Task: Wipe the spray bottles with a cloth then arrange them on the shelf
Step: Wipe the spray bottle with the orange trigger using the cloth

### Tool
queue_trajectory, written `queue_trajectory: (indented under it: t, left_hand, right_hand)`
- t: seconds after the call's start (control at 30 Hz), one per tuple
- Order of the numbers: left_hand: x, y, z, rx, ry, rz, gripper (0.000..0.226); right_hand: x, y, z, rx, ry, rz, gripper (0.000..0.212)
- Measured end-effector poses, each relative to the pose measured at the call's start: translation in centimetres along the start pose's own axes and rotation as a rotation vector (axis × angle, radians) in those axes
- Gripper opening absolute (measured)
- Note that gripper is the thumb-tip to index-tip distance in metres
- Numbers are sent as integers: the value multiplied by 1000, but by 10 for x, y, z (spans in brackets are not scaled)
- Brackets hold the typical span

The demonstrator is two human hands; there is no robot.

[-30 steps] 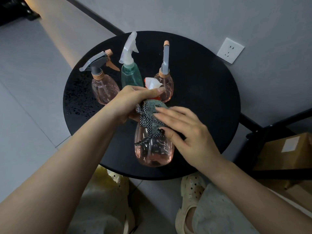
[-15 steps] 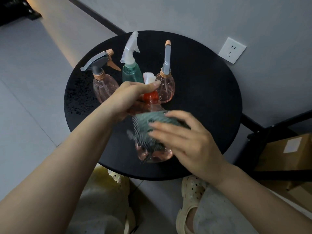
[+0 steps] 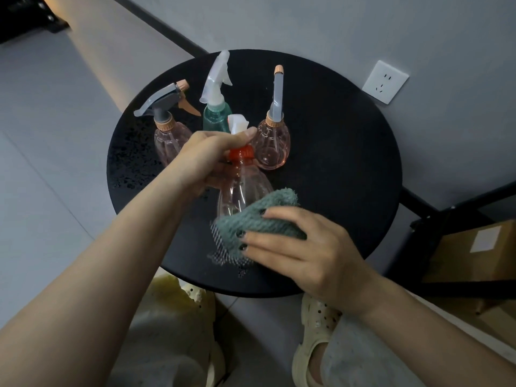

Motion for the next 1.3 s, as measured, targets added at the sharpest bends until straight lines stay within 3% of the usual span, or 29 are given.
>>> queue_trajectory:
  t: [0.13, 0.4, 0.47, 0.63, 0.77, 0.9, 1.0, 1.2, 1.3]
  left_hand:
    - [-1, 0, 0, 34, -20, 5, 36]
    - [1, 3, -16, 177, -2, -47, 28]
    - [1, 2, -17, 169, 19, -45, 26]
    - [-1, 4, -13, 100, 24, -10, 47]
    - [-1, 1, -1, 55, 24, 0, 32]
    - [-1, 0, 6, 31, 29, 15, 37]
    - [-2, -1, 3, 55, 50, 15, 35]
    - [-2, 4, -10, 211, 47, -117, 40]
    - [-4, 7, -12, 234, 148, -156, 36]
  right_hand:
    - [1, 0, 4, 6, 32, 52, 18]
    - [-22, -8, 3, -204, -326, -403, 30]
    - [-24, -9, 3, -223, -369, -447, 31]
    - [-14, -3, 5, -110, -125, -214, 26]
    - [-1, 5, 2, 38, 44, 59, 19]
    - [1, 9, 2, 82, 60, 122, 18]
    - [-5, 4, 7, -2, 0, 36, 18]
    - [-23, -10, 9, -251, -337, -363, 27]
    - [-25, -13, 9, -294, -361, -406, 28]
Point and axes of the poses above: each hand's wrist, its own y-axis away from the middle knuckle, its own z-axis out of the back of the hand, x = y × z, the point moved 2 cm from there along -y, towards the middle knuckle, and after that the axes turned 14 degrees about -y, right-handed, at the moved point
